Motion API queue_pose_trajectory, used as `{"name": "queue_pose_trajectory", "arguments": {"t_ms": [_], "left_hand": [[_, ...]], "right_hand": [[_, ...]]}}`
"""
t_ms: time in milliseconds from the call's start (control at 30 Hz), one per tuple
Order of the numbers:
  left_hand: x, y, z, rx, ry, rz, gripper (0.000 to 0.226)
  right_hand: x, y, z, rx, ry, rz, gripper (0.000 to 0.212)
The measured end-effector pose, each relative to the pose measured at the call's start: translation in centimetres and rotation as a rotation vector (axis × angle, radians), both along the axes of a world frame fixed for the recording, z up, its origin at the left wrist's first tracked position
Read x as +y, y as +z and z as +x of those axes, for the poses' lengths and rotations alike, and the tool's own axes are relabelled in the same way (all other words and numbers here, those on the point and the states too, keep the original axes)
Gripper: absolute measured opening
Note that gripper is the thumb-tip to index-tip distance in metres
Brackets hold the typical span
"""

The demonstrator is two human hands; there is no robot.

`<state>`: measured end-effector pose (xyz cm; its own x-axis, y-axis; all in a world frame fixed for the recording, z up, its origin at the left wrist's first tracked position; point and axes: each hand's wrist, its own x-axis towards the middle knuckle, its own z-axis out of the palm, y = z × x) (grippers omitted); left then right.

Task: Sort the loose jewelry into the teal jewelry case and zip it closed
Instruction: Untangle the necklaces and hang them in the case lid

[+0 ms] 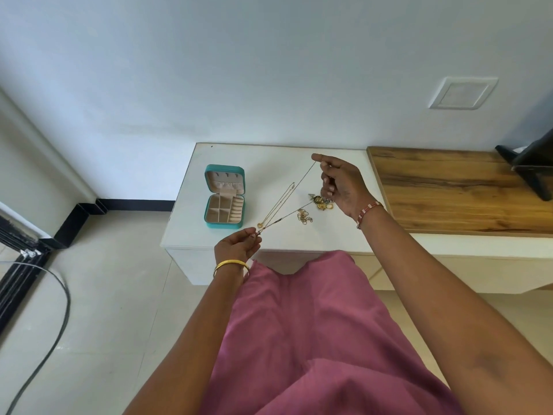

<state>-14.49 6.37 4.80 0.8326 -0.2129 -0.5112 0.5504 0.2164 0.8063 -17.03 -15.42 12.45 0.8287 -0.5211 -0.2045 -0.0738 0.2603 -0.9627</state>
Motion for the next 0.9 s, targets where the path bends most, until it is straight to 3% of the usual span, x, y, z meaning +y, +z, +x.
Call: {"name": "queue_pose_trajectory", "arguments": {"t_ms": [467,900], "left_hand": [[-1.4,-1.9,1.8,0.325,0.137,-0.266,0.012],[-0.8,-1.7,1.7,0.297,0.060,-0.132,0.031]], "right_hand": [[-1.7,-0.4,3.5,0.054,0.103,0.004,0.020],[-1.6,-1.0,3.3,0.106,0.020,-0.025,0.021]]}}
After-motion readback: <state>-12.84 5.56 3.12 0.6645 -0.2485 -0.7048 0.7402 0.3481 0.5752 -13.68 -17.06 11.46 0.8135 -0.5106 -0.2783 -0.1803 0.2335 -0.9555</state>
